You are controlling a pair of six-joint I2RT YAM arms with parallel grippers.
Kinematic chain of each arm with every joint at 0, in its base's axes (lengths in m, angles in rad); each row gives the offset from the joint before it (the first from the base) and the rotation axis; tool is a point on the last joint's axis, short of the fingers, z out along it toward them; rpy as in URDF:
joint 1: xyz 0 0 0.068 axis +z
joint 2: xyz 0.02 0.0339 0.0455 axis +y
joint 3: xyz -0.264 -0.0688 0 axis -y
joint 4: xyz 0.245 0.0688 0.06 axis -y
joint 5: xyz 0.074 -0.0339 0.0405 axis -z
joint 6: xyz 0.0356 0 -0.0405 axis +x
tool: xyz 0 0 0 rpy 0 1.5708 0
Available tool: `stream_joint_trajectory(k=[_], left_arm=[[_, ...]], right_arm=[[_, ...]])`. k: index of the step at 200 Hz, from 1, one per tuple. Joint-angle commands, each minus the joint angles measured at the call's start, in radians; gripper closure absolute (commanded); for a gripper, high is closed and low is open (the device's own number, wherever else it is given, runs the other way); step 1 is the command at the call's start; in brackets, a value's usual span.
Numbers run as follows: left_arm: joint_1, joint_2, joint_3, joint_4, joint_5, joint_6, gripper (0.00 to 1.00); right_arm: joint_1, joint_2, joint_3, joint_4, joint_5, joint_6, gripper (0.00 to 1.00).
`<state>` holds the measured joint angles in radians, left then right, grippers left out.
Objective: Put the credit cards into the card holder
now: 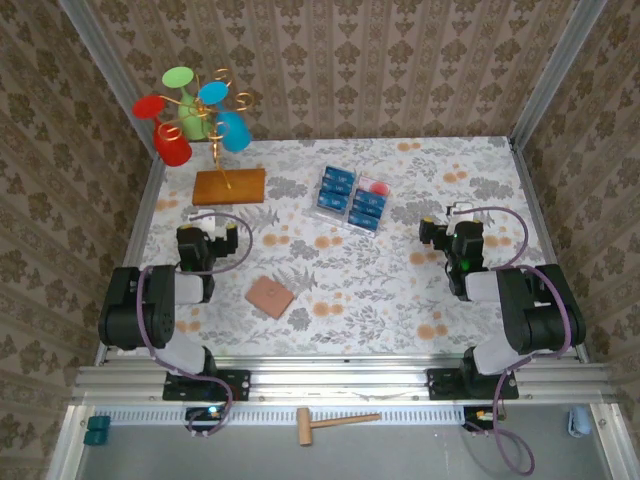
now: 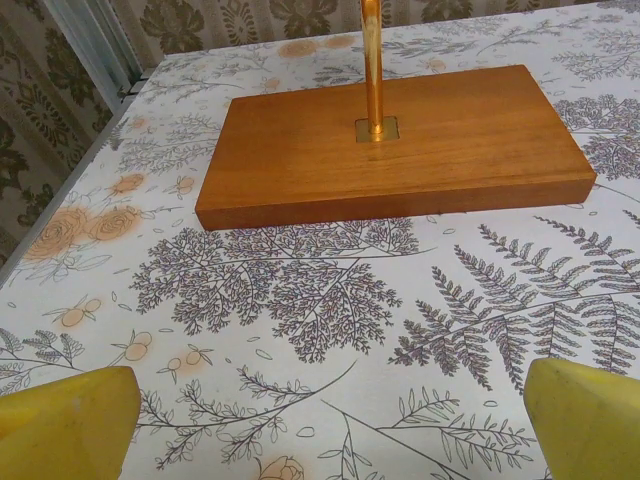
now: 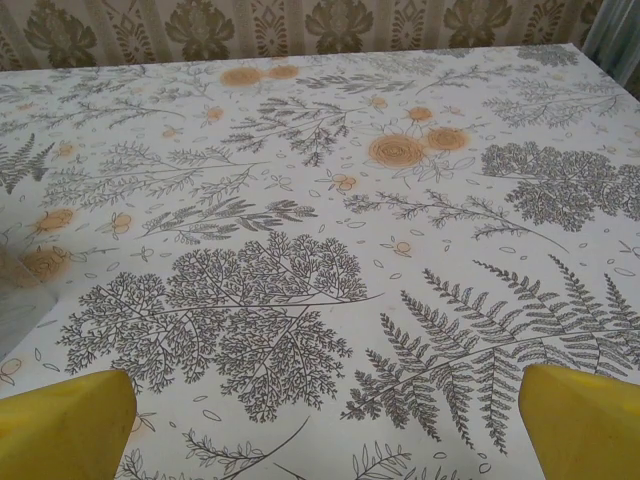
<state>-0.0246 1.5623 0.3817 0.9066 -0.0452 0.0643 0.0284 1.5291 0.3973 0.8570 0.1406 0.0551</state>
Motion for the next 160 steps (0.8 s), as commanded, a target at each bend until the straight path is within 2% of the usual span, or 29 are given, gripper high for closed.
stream_joint_trajectory(k=[1, 129, 160], left_arm=[[0.003, -0.006, 0.010, 0.011, -0.005, -0.006, 0.00], [0.003, -0.007, 0.006, 0.015, -0.007, -0.008, 0.00], [-0.006, -0.007, -0.008, 0.045, -0.092, -0.026, 0.00]], right_arm=[[-0.002, 0.003, 0.012, -0.001, -0.015, -0.010, 0.00], [-0.002, 0.000, 0.008, 0.003, -0.016, -0.011, 0.00], [-0.002, 0.000, 0.008, 0.004, -0.016, -0.010, 0.00]])
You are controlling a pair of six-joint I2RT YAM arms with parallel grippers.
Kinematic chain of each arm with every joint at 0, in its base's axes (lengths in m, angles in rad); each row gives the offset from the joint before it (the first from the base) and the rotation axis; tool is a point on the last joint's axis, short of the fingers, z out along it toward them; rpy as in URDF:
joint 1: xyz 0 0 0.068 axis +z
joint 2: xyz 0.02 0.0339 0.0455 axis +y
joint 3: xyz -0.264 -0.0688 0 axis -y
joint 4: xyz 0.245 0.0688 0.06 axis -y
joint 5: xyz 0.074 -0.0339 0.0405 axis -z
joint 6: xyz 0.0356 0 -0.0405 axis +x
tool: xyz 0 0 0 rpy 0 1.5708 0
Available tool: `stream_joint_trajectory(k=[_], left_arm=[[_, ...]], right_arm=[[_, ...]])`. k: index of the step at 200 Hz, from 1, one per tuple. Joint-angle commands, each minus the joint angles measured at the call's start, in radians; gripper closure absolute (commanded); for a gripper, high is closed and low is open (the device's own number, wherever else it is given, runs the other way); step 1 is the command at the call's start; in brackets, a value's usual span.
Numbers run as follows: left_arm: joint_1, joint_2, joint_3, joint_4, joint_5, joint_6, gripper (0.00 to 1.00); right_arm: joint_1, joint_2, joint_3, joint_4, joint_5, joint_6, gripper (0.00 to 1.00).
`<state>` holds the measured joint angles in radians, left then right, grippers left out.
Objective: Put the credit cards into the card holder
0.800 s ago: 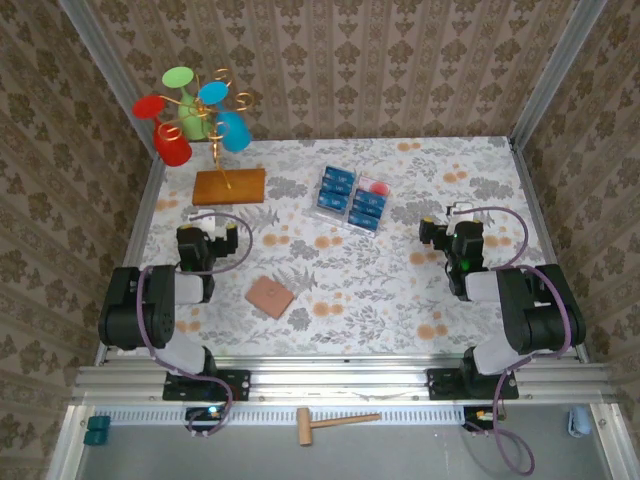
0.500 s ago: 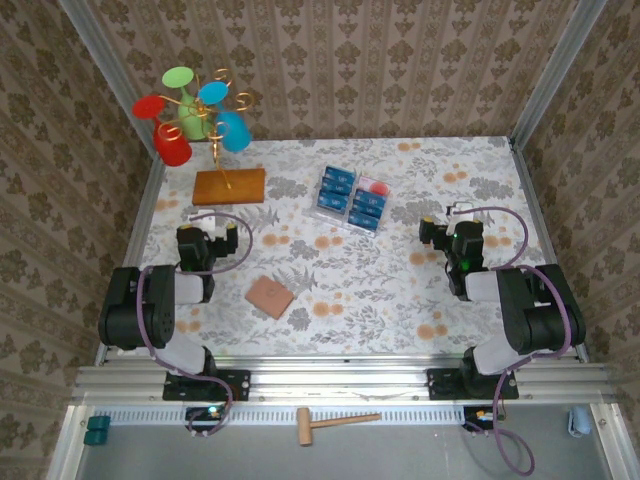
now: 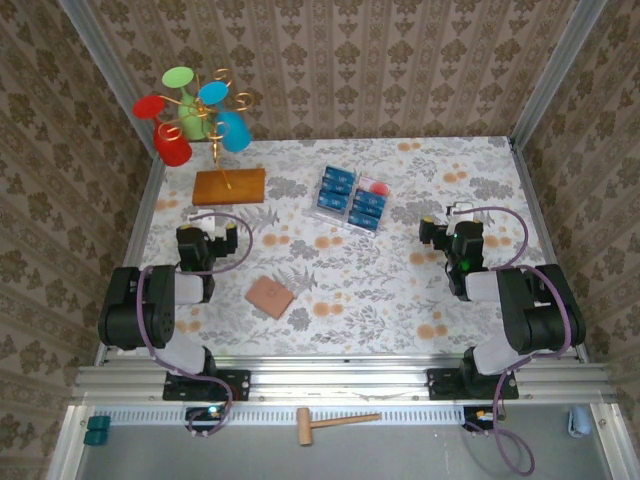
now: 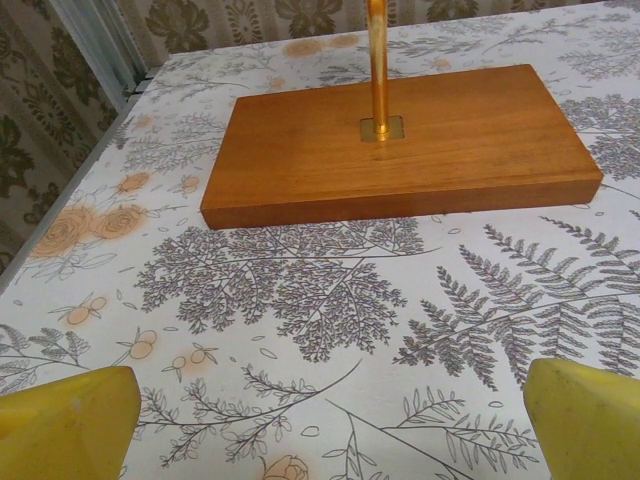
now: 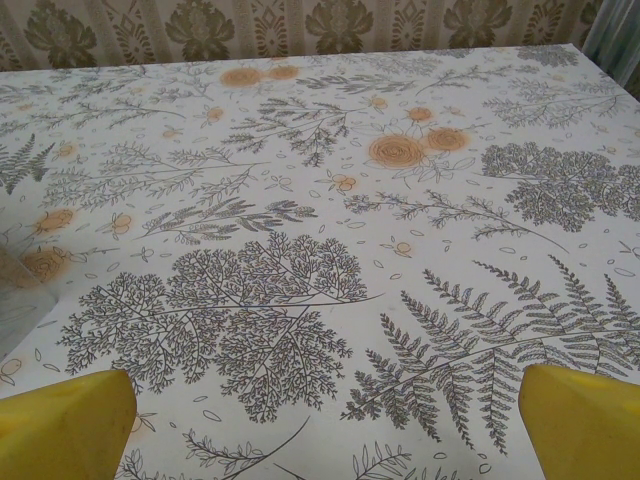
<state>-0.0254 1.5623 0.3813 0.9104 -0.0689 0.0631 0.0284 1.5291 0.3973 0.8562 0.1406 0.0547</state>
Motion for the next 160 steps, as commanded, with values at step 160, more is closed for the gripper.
stream_joint_trajectory(k=[160], left_arm=[[-0.045, -0.181, 0.060, -0.215, -0.165, -0.009, 0.00]], right_arm=[[-0.005, -0.218, 0.160, -0.435, 0.126, 0.090, 0.00]])
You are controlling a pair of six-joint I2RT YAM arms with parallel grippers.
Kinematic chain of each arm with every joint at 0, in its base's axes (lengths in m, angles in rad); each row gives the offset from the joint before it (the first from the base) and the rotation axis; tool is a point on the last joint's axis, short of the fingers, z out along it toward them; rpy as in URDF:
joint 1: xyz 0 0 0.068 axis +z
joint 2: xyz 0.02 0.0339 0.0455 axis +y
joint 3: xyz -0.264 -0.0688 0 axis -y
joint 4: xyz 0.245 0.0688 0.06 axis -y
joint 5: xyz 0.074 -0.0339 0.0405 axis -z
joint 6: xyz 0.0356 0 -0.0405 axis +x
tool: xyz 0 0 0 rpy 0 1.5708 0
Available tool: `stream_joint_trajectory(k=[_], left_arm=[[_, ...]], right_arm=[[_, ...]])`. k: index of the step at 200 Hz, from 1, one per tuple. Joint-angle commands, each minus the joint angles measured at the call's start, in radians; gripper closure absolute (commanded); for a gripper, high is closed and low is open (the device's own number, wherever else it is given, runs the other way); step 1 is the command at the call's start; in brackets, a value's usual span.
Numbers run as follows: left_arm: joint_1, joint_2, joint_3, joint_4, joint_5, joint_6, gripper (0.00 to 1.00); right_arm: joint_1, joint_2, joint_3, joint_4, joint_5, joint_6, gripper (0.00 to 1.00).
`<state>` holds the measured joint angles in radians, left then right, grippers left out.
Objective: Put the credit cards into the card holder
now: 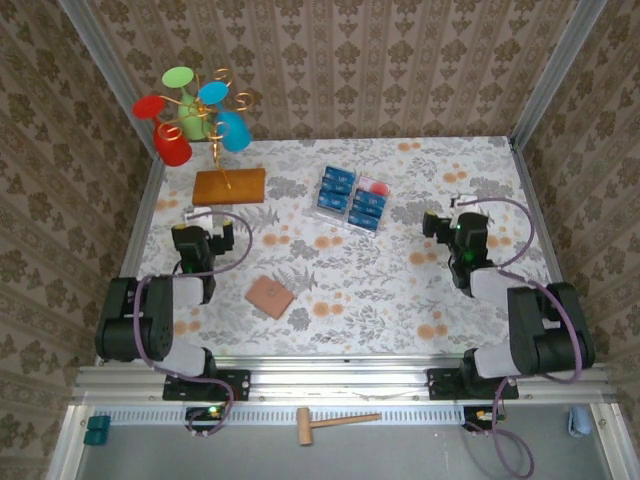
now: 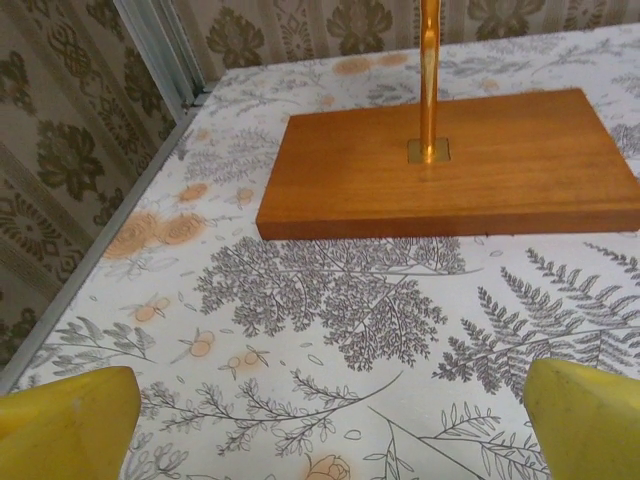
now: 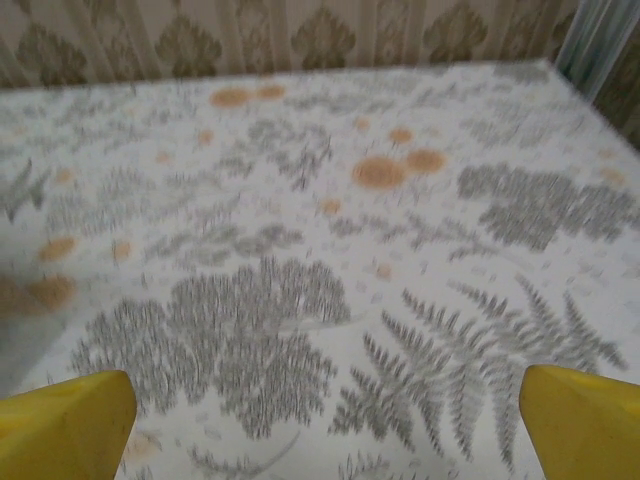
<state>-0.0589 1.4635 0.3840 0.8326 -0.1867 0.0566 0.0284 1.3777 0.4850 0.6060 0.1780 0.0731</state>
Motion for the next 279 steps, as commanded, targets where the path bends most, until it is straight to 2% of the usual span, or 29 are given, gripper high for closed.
stream_joint_trajectory(k=[1, 28, 47, 55, 77, 94, 108, 145, 172, 191, 221, 252, 279], left_arm=[[-0.011, -0.084, 0.059, -0.146, -0.048, -0.003, 0.00], [-0.029, -0.197, 0.115, -0.355, -0.077, -0.068, 0.00], [-0.051, -0.268, 0.202, -0.605, -0.103, -0.194, 0.00], [-0.058, -0.284, 0.256, -0.743, -0.115, -0.262, 0.00], [-0.079, -0.286, 0.406, -1.085, -0.081, -0.443, 0.00], [-0.104, -0.268, 0.470, -1.231, -0.022, -0.528, 0.00], [-0.130, -0.252, 0.500, -1.317, -0.005, -0.586, 0.00], [-0.158, -0.241, 0.486, -1.316, 0.054, -0.669, 0.00], [-0.159, -0.228, 0.511, -1.319, 0.034, -0.665, 0.00], [-0.149, -0.201, 0.544, -1.332, 0.004, -0.637, 0.00], [-0.094, -0.145, 0.603, -1.375, 0.033, -0.625, 0.00], [-0.074, -0.131, 0.609, -1.355, 0.079, -0.628, 0.00], [-0.075, -0.129, 0.602, -1.336, 0.101, -0.632, 0.00]], right_arm=[[-0.005, -0.070, 0.076, -0.194, 0.092, 0.077, 0.00], [-0.008, -0.124, 0.185, -0.434, 0.147, 0.252, 0.00], [-0.014, -0.166, 0.247, -0.582, 0.191, 0.429, 0.00], [-0.016, -0.186, 0.264, -0.608, 0.134, 0.434, 0.00], [0.003, -0.216, 0.308, -0.641, -0.126, 0.398, 0.00], [0.075, -0.213, 0.361, -0.719, -0.204, 0.375, 0.04], [0.168, -0.194, 0.414, -0.802, -0.221, 0.344, 0.08], [0.509, -0.070, 0.495, -0.898, -0.222, 0.344, 0.14], [0.734, 0.102, 0.565, -0.895, -0.189, 0.377, 0.14], [0.850, 0.242, 0.647, -0.884, -0.230, 0.369, 0.23], [0.938, 0.430, 0.764, -0.879, -0.308, 0.364, 0.37], [0.954, 0.565, 0.835, -0.868, -0.384, 0.380, 0.44], [0.958, 0.630, 0.857, -0.861, -0.403, 0.392, 0.48]])
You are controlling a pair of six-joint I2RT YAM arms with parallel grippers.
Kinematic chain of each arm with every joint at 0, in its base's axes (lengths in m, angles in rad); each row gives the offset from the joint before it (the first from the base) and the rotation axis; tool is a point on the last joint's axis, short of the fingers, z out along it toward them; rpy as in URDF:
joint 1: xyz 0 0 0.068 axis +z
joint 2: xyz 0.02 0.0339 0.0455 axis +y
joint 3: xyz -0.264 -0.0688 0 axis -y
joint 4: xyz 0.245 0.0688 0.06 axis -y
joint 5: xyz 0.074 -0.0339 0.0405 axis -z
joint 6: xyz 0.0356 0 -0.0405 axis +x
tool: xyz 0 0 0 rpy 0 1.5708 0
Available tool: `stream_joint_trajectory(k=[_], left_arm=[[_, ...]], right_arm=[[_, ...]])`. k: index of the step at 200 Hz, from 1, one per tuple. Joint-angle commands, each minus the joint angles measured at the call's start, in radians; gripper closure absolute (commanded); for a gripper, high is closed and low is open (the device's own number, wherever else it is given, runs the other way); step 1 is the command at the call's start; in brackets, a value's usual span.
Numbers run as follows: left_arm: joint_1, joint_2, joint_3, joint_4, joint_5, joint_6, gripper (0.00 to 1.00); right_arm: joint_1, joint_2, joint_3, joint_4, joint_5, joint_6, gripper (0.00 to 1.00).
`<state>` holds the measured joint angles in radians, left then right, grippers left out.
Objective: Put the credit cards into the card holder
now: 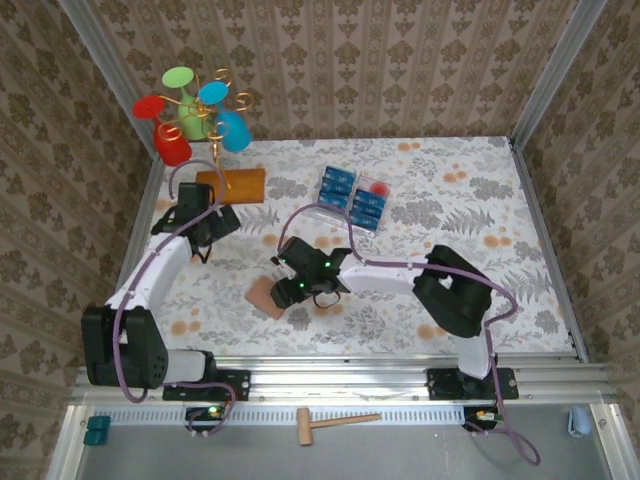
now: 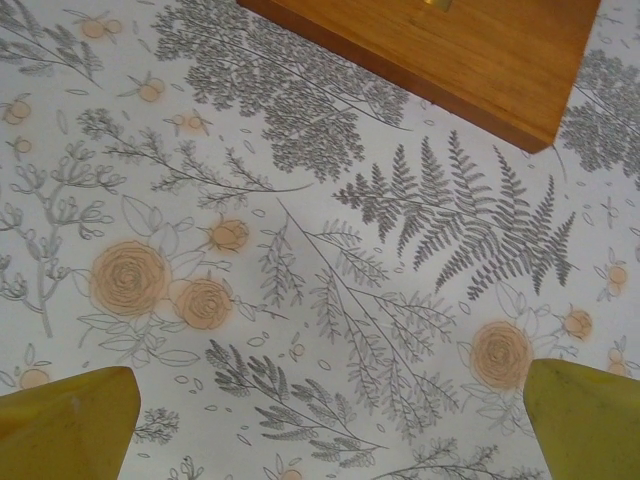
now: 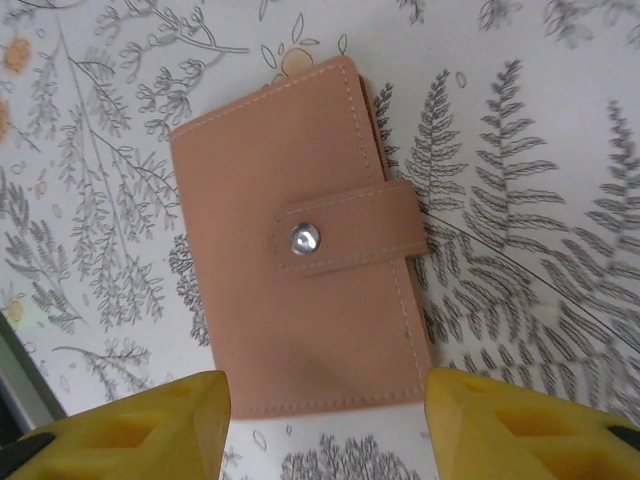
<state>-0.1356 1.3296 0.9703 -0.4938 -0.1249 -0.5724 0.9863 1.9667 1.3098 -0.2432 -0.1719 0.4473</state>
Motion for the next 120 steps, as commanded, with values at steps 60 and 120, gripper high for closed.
stream_joint_trajectory(k=[60, 120], left_arm=[[0.001, 0.002, 0.015, -0.009, 0.053, 0.017, 0.00], [-0.011, 0.005, 0.017, -0.001, 0.062, 0.028, 0.00]], right_arm=[[0.002, 0.076, 0.020, 0.016, -0.058, 0.052, 0.49], [-0.003, 0.016, -0.030, 0.033, -0.028, 0.054, 0.42]])
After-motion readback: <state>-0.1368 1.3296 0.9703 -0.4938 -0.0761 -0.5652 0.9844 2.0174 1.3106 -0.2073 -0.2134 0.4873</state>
